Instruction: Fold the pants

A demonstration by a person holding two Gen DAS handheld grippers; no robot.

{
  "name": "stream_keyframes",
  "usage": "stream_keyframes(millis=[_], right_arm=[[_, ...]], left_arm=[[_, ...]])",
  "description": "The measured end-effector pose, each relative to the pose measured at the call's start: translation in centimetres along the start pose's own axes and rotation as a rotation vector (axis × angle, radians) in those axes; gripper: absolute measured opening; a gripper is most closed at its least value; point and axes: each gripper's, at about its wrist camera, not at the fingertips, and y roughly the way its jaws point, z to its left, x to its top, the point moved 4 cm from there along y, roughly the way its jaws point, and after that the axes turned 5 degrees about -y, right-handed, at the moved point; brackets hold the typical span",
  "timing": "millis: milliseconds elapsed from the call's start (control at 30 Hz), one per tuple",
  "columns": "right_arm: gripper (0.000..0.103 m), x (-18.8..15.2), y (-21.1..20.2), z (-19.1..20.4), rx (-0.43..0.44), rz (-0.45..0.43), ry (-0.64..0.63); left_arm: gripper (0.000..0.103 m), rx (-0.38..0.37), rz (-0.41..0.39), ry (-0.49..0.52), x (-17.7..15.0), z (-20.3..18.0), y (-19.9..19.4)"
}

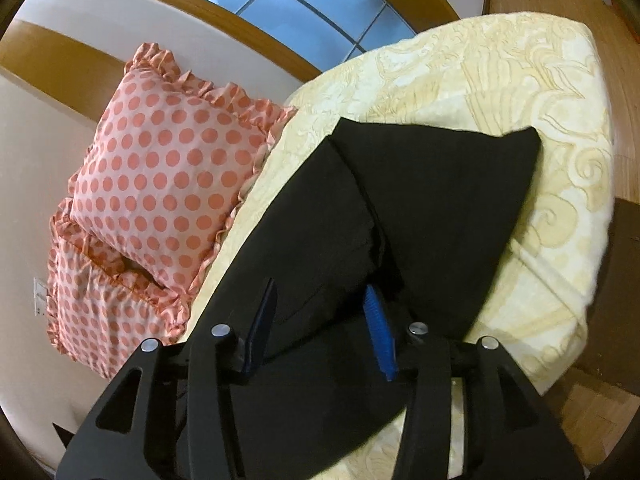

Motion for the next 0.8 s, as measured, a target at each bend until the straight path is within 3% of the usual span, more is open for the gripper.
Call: stream_keyframes(millis=[67,133,267,433,667,733,800], right_arm=[[0.037,0.2,0.8,0.5,-0.028,-0.011,-0.024],[0.003,0.5,2.2,0.6,-0.046,0.000,-0.044],[0.002,1.3,1.6,-0.8,0.072,-0.043,0.034],[0.002,1.6,0.3,-1.7,0.110,-0.084,0.068],[0.002,2.0,0.8,-1.8,0.113,-0.063,0.064],[0.002,2.1,0.9,-1.6,0.111,-0.062,0.051],[0.002,2.4,1.0,-1.3,0.103,-0.061,0.028]], left_arm=[[0.101,-0.012,0.018,-0.015,1.3,0.8,1.1],[0.101,-0.033,0.042,-0.037,2.4,1.4,2.2],[0.101,-0.157,0.077,-0.139,5.4,3.3,4.9],[0.099,-0.113,0.147,-0.261,10.7,5.0,11.4],[0.064,0.042,0.318,-0.268,14.2,5.7,22.2],[0.049,0.061,0.361,-0.297,14.5,6.2,24.4],[0.015,0.050,0.394,-0.340,14.4,6.9,25.7]])
